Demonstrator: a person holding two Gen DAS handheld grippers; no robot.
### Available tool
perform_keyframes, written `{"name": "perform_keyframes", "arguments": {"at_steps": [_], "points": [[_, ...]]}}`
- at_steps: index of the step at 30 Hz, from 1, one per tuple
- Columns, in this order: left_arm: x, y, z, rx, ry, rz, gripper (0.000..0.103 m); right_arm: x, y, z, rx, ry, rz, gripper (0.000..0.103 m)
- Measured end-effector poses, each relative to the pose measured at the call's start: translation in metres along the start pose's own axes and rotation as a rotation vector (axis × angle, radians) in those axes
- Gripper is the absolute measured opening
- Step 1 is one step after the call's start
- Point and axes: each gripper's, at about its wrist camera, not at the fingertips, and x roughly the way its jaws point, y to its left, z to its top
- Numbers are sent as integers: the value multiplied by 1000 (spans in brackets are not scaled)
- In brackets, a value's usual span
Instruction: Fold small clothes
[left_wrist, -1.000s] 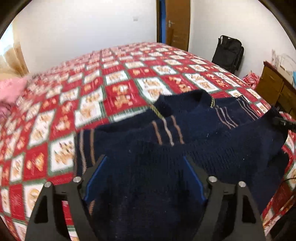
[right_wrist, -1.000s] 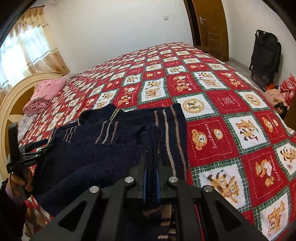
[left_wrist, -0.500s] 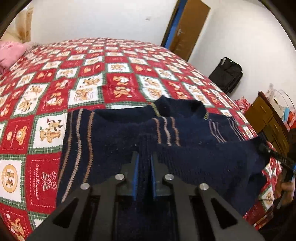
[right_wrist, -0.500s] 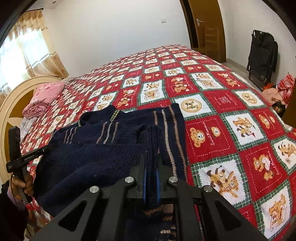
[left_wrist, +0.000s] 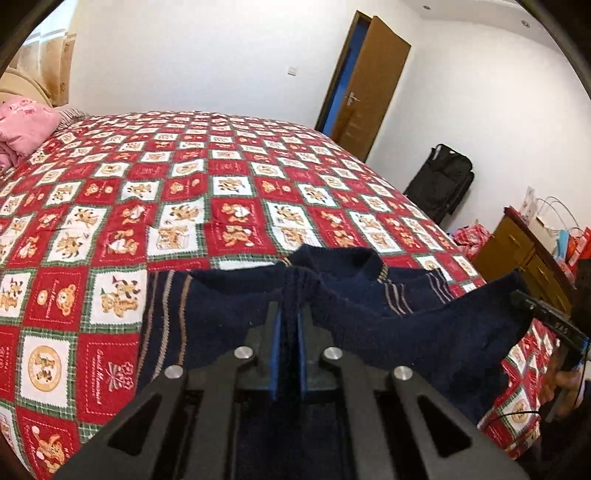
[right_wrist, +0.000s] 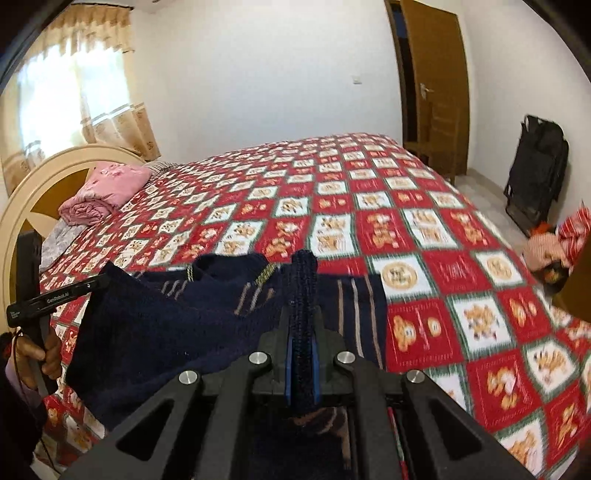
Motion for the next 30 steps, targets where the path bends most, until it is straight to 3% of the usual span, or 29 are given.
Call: {"name": "perform_keyframes", "arguments": {"at_steps": [5,10,13,16,18,19,21,23,27,30], "points": [[-11,19,18,-90,-55,13,8,4,-1,43,-35,-90,-11,7],[-15,43,41,-153,-135,63,8,65,-16,57,10,-99,-59,7],[12,59,43,-162,-113,126,8,124,-21,41,27,-29,-100,7],[56,75,34,-180,-29,177,8,176,-23,15,0,93,-153,7],[84,78,25,-132,43,249,11,194,-25,6,1,195,-151,8],[92,80,22,-120,70,280,16,191,-27,9,13,194,-129,8],[94,85,20,-143,95,270,17,176,-32,18,47,156,-90,9],[82,90,23,-174,85,239,39,147,-44,29,133,102,-41,10],[37,83,27,-182,28,214,60,73,-50,29,222,4,4,15],[-4,66,14,-150,-18,141,69,26,-42,0,197,7,-51,49]]}}
